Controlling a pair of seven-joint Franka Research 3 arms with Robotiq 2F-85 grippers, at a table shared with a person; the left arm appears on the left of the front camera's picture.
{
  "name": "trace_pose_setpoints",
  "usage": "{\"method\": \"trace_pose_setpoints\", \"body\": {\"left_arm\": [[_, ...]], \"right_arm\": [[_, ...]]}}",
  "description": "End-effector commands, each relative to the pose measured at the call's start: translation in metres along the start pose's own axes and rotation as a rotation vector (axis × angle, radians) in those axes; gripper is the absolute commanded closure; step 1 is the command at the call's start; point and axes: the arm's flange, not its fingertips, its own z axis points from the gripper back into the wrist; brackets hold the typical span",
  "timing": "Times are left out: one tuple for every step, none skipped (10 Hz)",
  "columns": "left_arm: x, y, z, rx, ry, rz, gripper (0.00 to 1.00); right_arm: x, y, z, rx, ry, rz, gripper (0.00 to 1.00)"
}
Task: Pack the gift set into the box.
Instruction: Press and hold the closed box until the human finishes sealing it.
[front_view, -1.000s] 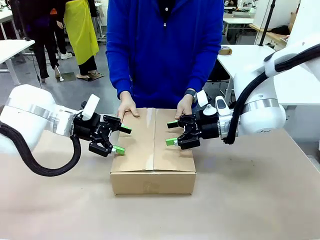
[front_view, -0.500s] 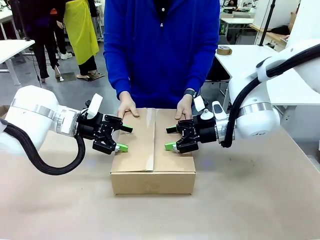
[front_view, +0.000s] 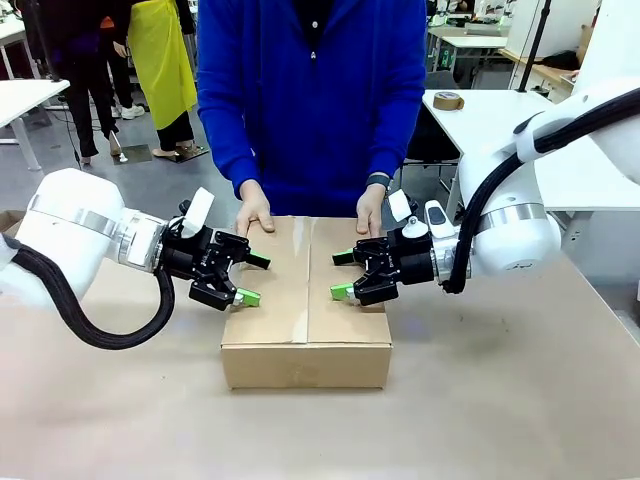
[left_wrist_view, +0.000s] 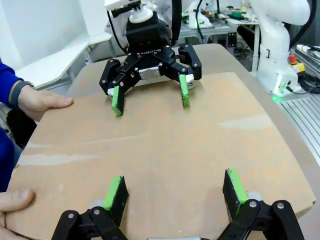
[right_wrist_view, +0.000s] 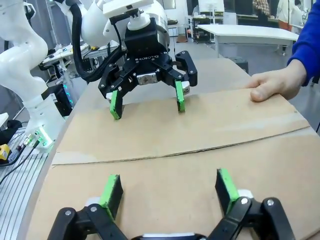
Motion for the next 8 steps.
{"method": "trace_pose_setpoints", "body": {"left_arm": [[-0.0029, -0.0003, 0.0023, 0.011, -0.003, 0.002, 0.0], [-0.0029, -0.0003, 0.0023, 0.011, -0.003, 0.002, 0.0], [-0.0029, -0.0003, 0.0023, 0.011, -0.003, 0.002, 0.0], [-0.0029, -0.0003, 0.0023, 0.011, -0.003, 0.002, 0.0], [-0.0029, -0.0003, 0.0023, 0.011, -0.003, 0.002, 0.0], [-0.0029, -0.0003, 0.0023, 0.011, -0.003, 0.002, 0.0], [-0.0029, -0.0003, 0.0023, 0.011, -0.003, 0.002, 0.0], [-0.0029, -0.0003, 0.0023, 0.011, -0.003, 0.002, 0.0]], "right_arm": [[-0.0021, 0.0, -0.0008, -0.002, 0.007, -0.003, 0.0], [-0.0021, 0.0, -0.0008, -0.002, 0.007, -0.003, 0.0], [-0.0021, 0.0, -0.0008, -0.002, 0.007, -0.003, 0.0], [-0.0021, 0.0, -0.0008, -0.002, 0.007, -0.003, 0.0], [-0.0021, 0.0, -0.0008, -0.002, 0.007, -0.003, 0.0], [-0.0021, 0.0, -0.0008, -0.002, 0.007, -0.003, 0.0], [-0.0021, 0.0, -0.0008, -0.002, 0.007, -0.003, 0.0], [-0.0021, 0.0, -0.0008, -0.002, 0.007, -0.003, 0.0]]}}
